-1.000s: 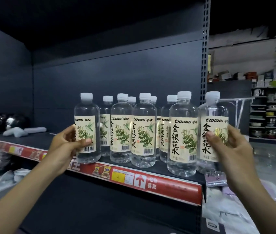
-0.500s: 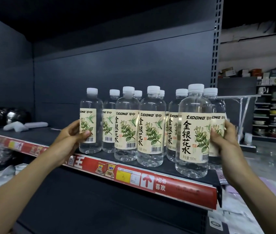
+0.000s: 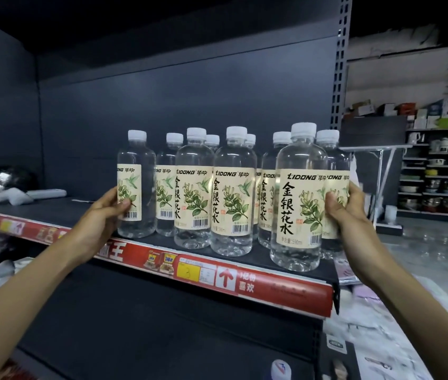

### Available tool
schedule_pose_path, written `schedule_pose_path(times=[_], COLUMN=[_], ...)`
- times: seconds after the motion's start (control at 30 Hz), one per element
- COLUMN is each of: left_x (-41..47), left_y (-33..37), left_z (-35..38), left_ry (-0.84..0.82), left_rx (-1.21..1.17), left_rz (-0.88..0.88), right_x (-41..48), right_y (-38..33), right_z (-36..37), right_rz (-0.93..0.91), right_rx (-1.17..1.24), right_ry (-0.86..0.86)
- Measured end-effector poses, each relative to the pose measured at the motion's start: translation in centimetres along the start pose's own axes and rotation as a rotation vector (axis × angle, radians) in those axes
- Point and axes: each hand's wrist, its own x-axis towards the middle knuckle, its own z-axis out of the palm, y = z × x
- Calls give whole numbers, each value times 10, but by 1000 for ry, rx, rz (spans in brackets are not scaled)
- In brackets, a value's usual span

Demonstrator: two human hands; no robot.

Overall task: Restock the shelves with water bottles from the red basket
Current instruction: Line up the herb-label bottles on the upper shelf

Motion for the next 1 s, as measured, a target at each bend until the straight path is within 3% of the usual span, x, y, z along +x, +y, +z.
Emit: schedule_pose_path(times=[0.13,0.23,0.3,0.37,0.5,0.67,1.0], left_x=[-7,-34,-60,-83,-105,-106,-105], left_y=[3,21,38,50,48,30,19], left_z=[19,53,89,131,183,182,183], left_ry=[117,508,625,477,205,124,122], left_rx=[2,205,313,387,673,861,787], left_rz=[33,234,410,465,363,416,449], right_x=[-2,-9,-20,-37,-52,-51,-52], right_y=[-5,-16,-23,-29,-39,-39,-44], right_z=[5,9,8,10,10,9,24], right_rz=[10,40,36,-41,-60,31,73], right_rx=[-14,4,-127,-303,-507,-616,-688], right_ry=[7,27,74,86,-101,-230,-204])
